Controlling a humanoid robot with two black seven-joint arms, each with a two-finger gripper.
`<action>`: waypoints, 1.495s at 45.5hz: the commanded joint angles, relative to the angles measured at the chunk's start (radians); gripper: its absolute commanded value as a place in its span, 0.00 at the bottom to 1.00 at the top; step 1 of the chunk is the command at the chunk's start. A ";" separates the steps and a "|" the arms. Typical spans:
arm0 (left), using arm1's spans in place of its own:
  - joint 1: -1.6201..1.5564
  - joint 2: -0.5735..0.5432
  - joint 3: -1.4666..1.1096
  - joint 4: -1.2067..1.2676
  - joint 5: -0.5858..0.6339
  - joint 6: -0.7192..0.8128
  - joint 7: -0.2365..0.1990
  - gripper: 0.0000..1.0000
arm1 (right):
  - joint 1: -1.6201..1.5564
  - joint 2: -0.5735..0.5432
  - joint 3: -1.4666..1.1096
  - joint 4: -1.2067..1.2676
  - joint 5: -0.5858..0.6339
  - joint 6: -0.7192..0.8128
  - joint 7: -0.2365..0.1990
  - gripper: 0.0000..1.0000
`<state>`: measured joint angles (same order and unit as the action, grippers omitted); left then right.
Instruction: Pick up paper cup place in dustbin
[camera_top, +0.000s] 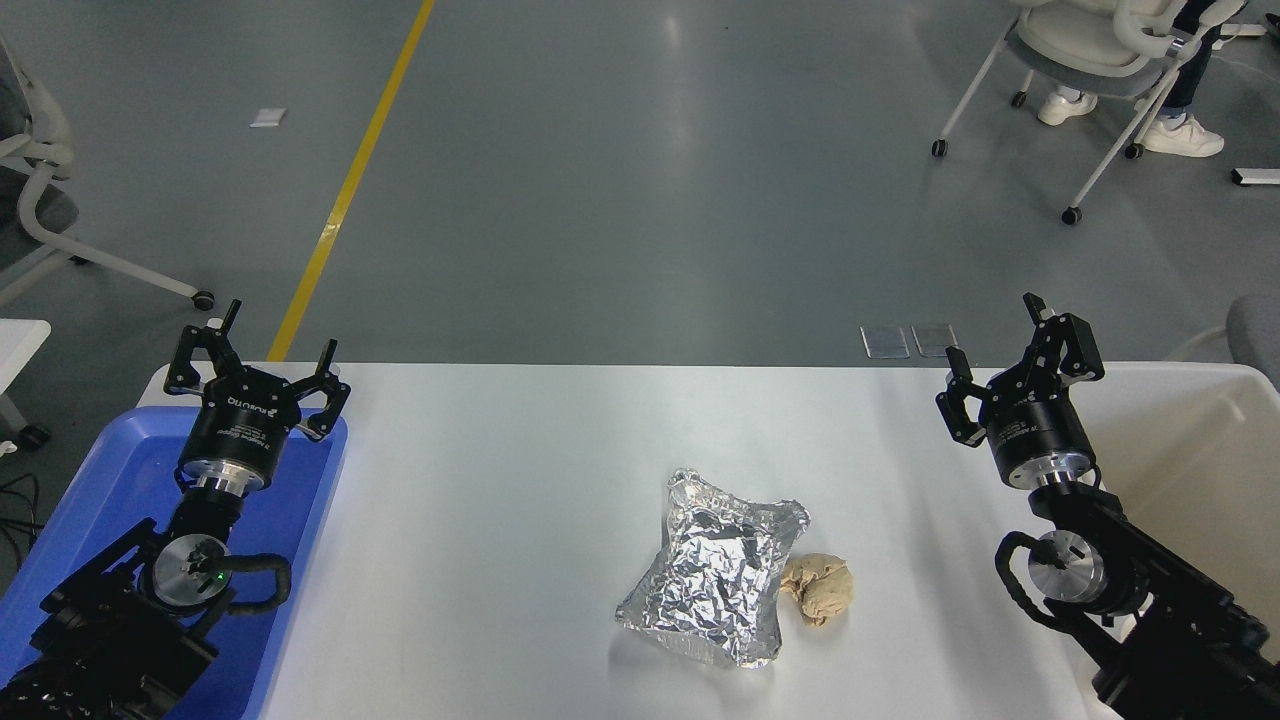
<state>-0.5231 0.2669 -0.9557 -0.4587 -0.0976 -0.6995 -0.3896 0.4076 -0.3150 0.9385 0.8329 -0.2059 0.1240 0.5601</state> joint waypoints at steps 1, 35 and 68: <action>0.000 0.000 0.000 0.000 -0.001 0.000 0.000 1.00 | -0.001 -0.004 0.003 -0.003 0.000 -0.001 0.000 1.00; -0.002 0.000 0.002 0.000 0.001 0.000 0.002 1.00 | 0.201 -0.302 -0.521 0.043 0.186 0.014 -0.002 1.00; -0.003 0.000 0.008 -0.002 0.001 0.000 0.003 1.00 | 1.130 -0.493 -2.042 0.159 0.316 0.218 -0.002 1.00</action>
<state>-0.5260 0.2669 -0.9496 -0.4601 -0.0966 -0.6996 -0.3868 1.1932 -0.7965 -0.6402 0.9079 0.0848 0.2010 0.5583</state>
